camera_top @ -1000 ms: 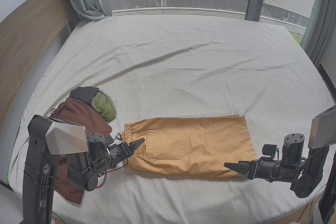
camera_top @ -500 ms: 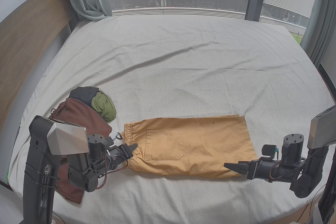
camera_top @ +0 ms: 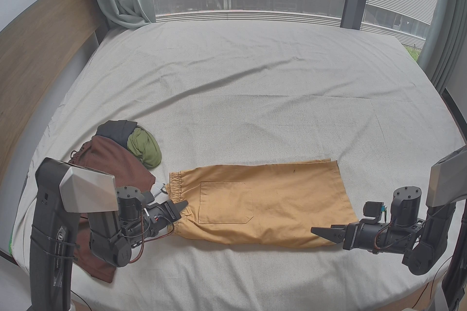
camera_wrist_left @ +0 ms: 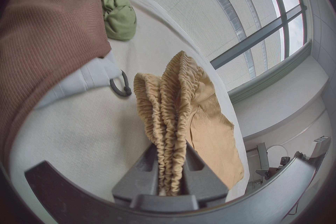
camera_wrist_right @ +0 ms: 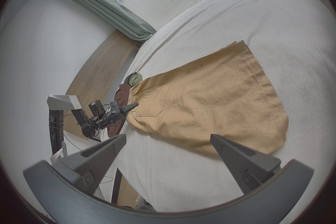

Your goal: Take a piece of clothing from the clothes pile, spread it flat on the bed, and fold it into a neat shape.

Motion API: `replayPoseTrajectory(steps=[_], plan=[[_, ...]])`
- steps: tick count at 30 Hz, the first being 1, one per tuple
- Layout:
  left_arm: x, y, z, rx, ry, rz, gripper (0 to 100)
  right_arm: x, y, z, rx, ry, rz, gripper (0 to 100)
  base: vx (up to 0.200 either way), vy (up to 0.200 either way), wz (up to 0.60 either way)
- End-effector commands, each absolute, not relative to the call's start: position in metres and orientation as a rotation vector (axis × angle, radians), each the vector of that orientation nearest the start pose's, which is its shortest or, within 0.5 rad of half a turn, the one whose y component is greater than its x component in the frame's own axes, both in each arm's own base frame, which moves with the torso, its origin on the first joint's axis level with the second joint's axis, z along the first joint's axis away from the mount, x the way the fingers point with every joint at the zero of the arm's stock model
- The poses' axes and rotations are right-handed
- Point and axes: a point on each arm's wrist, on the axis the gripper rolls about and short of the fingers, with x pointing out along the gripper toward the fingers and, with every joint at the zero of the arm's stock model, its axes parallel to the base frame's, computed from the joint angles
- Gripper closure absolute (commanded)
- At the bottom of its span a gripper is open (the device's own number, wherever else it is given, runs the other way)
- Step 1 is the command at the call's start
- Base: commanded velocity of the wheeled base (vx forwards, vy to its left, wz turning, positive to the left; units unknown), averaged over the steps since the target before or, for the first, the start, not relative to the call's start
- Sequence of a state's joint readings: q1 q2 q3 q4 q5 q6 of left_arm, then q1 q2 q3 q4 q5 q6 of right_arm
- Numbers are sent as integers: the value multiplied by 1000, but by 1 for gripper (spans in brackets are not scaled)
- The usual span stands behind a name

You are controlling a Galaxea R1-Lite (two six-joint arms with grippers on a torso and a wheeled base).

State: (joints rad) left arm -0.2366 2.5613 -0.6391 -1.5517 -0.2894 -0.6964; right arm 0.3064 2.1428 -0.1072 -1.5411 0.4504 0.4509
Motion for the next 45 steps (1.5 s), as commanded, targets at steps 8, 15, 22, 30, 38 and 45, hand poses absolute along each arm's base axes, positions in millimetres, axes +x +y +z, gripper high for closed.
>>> replayPoseTrajectory(steps=[8, 15, 22, 30, 38, 45], plan=[[337, -65, -29, -706, 500, -387, 100, 226, 82, 12, 456, 673, 615, 0, 0, 0, 0], [339, -56, -25, -705, 478, -370, 100, 226, 82, 12, 456, 673, 615, 0, 0, 0, 0], [339, -45, -14, -714, 455, -379, 100, 225, 82, 12, 456, 675, 615, 0, 0, 0, 0], [329, -40, -16, -701, 492, -395, 100, 225, 82, 10, 455, 687, 613, 0, 0, 0, 0], [325, -35, -19, -705, 518, -425, 100, 225, 84, 8, 439, 689, 622, 0, 0, 0, 0], [321, -18, -12, -724, 509, -425, 100, 224, 84, 7, 436, 692, 623, 0, 0, 0, 0]])
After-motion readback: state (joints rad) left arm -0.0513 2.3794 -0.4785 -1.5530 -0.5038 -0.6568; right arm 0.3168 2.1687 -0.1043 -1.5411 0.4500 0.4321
